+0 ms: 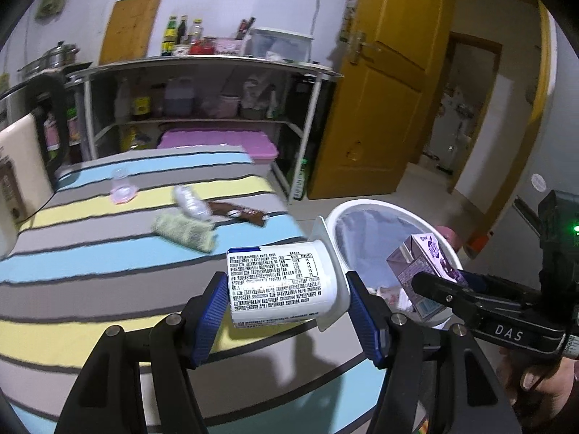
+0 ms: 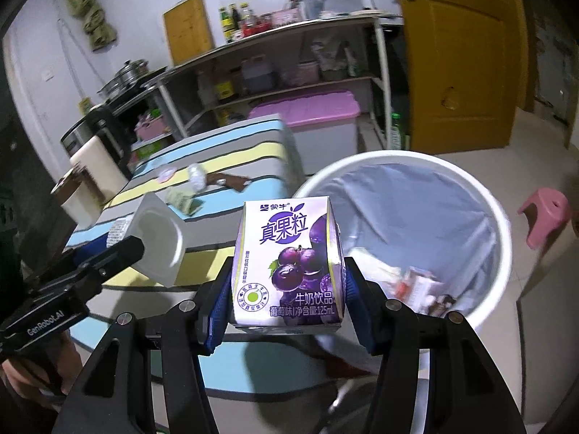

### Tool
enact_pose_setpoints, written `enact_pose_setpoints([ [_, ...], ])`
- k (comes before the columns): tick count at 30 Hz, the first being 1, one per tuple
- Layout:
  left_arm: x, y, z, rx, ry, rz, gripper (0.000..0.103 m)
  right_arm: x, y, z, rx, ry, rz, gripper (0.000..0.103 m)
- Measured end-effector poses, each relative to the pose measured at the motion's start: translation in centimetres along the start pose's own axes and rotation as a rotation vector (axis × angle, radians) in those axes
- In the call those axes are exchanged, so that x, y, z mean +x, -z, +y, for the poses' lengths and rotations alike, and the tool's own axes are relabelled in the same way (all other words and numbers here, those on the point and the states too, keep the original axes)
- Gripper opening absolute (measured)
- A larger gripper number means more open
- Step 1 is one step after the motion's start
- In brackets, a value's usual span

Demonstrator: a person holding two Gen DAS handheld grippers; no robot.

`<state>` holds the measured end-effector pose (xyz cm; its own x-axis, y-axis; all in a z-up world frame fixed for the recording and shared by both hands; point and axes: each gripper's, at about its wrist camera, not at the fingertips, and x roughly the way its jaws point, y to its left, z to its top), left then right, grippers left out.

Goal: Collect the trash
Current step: 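Carry the yogurt cup and grape carton over the bin and open both tools, then move both tools back over the table toward the remaining wrappers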

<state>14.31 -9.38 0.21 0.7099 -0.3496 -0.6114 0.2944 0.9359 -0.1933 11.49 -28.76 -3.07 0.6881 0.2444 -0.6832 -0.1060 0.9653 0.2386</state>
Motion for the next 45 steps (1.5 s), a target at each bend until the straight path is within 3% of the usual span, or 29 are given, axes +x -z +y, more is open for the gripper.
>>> enact_pose_setpoints([
  [8,3.5,-1.2,-3.8,0.058,0.075,0.026,0.064,-1.0,0.2,-5.1,0.081,0.069,-0.01,0.057],
  [17,7.0,-1.8,-6.8,0.106,0.135,0.063,0.065,-0.6,0.3,-8.3,0.121,0.102,0.009,0.057],
  [34,11.7,-1.8,-9.8,0.167,0.219,0.139,0.067,0.9,0.1,-10.5,0.113,0.14,0.059,0.058],
  [45,10.6,-1.8,-9.3,0.141,0.23,0.12,0.067,0.0,0.1,-10.5,0.124,0.14,0.033,0.058],
])
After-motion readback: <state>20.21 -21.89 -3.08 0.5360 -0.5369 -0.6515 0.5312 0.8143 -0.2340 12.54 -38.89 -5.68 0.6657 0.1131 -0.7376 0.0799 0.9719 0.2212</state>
